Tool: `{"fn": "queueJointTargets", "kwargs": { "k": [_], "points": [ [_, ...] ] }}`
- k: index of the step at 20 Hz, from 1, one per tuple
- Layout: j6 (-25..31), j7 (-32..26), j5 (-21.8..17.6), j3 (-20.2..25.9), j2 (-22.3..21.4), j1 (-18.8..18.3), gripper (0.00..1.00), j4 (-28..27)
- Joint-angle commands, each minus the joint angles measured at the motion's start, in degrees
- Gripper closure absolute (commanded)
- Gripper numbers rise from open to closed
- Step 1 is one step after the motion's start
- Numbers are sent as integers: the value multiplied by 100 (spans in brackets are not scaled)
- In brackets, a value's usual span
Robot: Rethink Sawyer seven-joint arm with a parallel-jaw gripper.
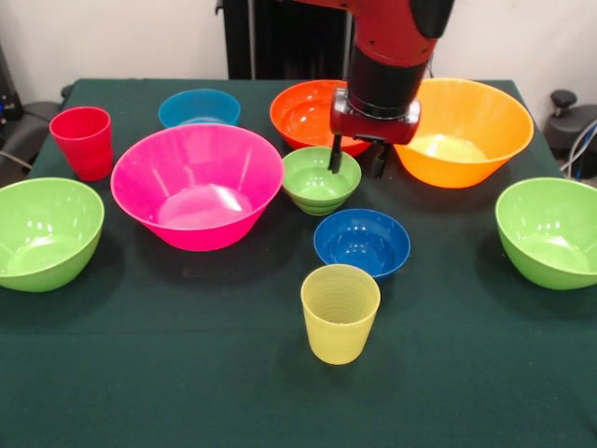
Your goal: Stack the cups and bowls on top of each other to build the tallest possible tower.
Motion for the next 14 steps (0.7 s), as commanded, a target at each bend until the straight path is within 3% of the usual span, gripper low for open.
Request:
{"fn": "queueJointTargets", "kwargs": {
  "k": [1, 14],
  "points": [
    [-352, 981, 38, 269, 154, 161, 0, 119],
    [-593, 990, -55, 35, 563, 294, 0, 53]
  ]
}}
